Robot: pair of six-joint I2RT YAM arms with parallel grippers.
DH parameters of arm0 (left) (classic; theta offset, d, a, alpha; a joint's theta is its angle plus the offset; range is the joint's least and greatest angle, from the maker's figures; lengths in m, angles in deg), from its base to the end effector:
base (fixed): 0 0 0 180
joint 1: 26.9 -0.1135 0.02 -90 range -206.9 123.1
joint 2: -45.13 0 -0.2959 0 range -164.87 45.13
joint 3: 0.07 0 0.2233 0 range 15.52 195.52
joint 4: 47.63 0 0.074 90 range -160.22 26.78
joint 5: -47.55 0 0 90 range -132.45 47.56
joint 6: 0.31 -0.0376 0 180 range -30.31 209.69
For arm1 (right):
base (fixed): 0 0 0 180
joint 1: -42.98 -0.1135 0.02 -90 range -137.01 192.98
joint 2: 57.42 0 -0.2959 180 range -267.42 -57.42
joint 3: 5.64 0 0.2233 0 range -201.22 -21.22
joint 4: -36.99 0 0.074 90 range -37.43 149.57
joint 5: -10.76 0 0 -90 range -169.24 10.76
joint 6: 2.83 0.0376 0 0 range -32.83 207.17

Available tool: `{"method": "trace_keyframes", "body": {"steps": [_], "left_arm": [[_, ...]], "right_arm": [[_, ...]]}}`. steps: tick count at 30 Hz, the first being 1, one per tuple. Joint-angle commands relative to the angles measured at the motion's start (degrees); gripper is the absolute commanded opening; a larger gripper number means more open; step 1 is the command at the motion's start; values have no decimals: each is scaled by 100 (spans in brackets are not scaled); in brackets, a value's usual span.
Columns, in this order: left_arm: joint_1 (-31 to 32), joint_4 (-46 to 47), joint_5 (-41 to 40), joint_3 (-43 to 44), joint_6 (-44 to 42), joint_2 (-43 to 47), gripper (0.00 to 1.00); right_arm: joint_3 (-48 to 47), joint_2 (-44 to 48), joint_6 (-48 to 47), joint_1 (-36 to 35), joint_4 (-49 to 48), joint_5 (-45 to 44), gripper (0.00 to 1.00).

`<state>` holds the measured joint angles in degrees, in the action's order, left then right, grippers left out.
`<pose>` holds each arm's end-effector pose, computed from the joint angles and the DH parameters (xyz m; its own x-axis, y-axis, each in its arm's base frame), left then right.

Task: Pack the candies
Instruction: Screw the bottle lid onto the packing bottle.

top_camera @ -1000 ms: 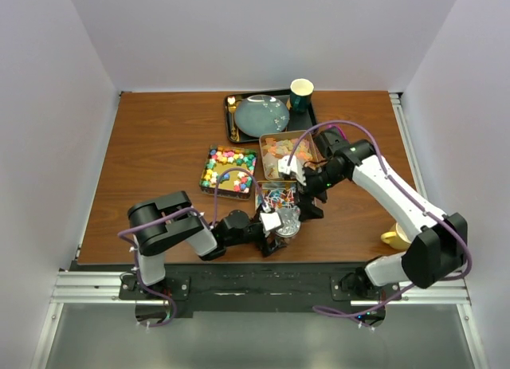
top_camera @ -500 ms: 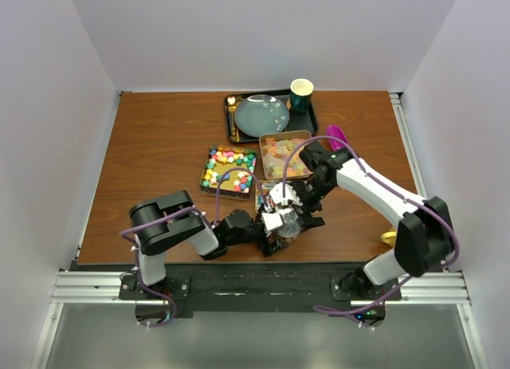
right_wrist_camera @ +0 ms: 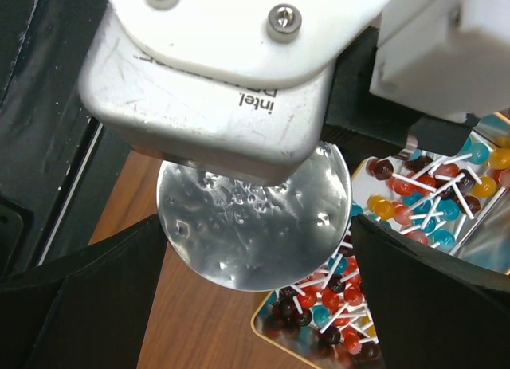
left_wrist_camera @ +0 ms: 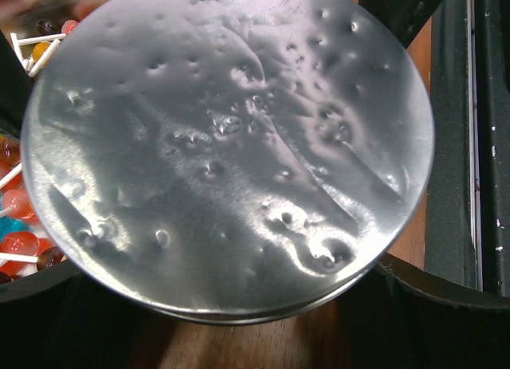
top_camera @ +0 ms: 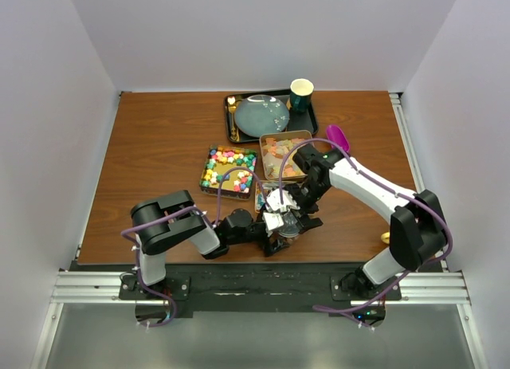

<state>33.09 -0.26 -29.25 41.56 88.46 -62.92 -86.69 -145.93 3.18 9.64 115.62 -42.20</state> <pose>0.1454 -0.2689 0.1541 -0.1428 0.2890 -0.9466 0.9543 0.2939 -0.0542 0.1887 0.1513 0.2765 0.3832 -0.6981 -0.6048 -0.8784 -0.4779 -0.0049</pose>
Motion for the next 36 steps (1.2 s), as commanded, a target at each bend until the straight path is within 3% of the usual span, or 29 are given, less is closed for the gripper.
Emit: {"method": "trace_keyframes", "body": {"steps": [1,5,12,20,25,29,36], "left_arm": [[-101,-1673,-1,-117,80,-436,0],[-136,-1673,-9,-108,80,-445,0],[-171,-1699,34,-90,238,-463,0],[-189,-1699,52,-82,247,-489,0],[-189,-1690,70,-90,247,-489,0],[-189,-1708,87,-82,229,-480,0],[-189,-1708,87,-73,229,-507,0]], "right_arm": [[61,255,154,-67,-504,155,99],[210,395,504,-102,-380,50,99],[474,668,2489,-427,-1566,-206,99],[571,827,3959,-559,-2042,-539,99],[694,1107,4170,-481,-2051,-777,99],[457,1283,4329,-138,-1946,-294,99],[606,1547,3477,266,-1480,-443,99]]}}
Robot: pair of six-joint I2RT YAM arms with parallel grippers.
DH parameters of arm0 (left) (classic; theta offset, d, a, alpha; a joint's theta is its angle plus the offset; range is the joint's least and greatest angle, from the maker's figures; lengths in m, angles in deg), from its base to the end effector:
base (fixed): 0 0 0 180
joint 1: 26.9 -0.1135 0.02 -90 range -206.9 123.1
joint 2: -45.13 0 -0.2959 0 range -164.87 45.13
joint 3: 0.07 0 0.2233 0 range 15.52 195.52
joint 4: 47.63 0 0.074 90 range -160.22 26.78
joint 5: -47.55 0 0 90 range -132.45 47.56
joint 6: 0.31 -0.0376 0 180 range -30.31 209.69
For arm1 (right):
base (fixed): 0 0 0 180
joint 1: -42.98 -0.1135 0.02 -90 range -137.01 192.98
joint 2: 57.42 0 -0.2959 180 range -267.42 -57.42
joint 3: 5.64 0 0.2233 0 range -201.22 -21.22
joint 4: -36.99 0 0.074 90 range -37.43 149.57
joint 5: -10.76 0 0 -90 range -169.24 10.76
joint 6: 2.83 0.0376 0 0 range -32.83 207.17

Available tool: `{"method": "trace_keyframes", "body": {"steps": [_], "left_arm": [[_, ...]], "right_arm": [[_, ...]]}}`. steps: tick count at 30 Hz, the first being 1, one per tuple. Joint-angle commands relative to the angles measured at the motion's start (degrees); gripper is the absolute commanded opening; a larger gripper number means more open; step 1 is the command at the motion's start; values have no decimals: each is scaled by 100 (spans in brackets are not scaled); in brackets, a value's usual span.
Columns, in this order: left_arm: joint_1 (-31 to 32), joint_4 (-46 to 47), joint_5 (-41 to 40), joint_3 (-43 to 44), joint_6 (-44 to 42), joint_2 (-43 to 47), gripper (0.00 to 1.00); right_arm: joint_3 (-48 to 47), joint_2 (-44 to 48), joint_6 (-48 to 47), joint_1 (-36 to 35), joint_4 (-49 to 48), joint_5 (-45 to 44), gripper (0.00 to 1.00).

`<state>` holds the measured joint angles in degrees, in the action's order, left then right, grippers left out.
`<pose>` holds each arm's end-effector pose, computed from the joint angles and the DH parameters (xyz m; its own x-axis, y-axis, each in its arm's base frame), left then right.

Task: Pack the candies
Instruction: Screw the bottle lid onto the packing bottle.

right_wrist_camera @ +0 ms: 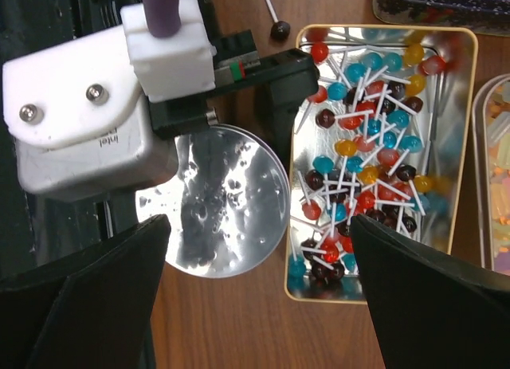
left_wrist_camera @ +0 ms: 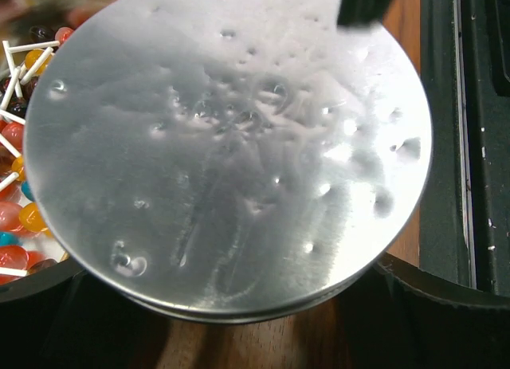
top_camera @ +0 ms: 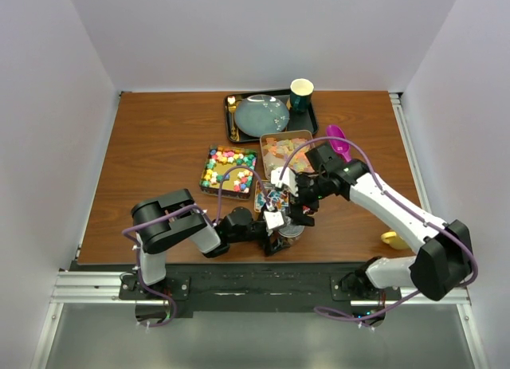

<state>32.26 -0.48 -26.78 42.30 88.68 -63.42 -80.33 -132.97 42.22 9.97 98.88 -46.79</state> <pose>0.1494 -0.2701 0.1538 -0.1502 0.2848 -0.9468 0.9604 0.2694 -0.0714 0.1717 0.1356 0.3027 -0.0573 -0.7481 -0.6611 -0.9979 0.0639 0.0141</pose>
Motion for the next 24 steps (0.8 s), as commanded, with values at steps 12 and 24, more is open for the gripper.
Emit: {"method": "trace_keyframes", "body": {"steps": [12,24], "left_arm": [[-106,-1748,-160,-112,216,-509,0],[-159,-1739,-283,-112,321,-562,0]], "right_arm": [[-583,-328,-2711,340,1249,912,99],[-1322,-1401,-3644,287,2471,1106,99]]}}
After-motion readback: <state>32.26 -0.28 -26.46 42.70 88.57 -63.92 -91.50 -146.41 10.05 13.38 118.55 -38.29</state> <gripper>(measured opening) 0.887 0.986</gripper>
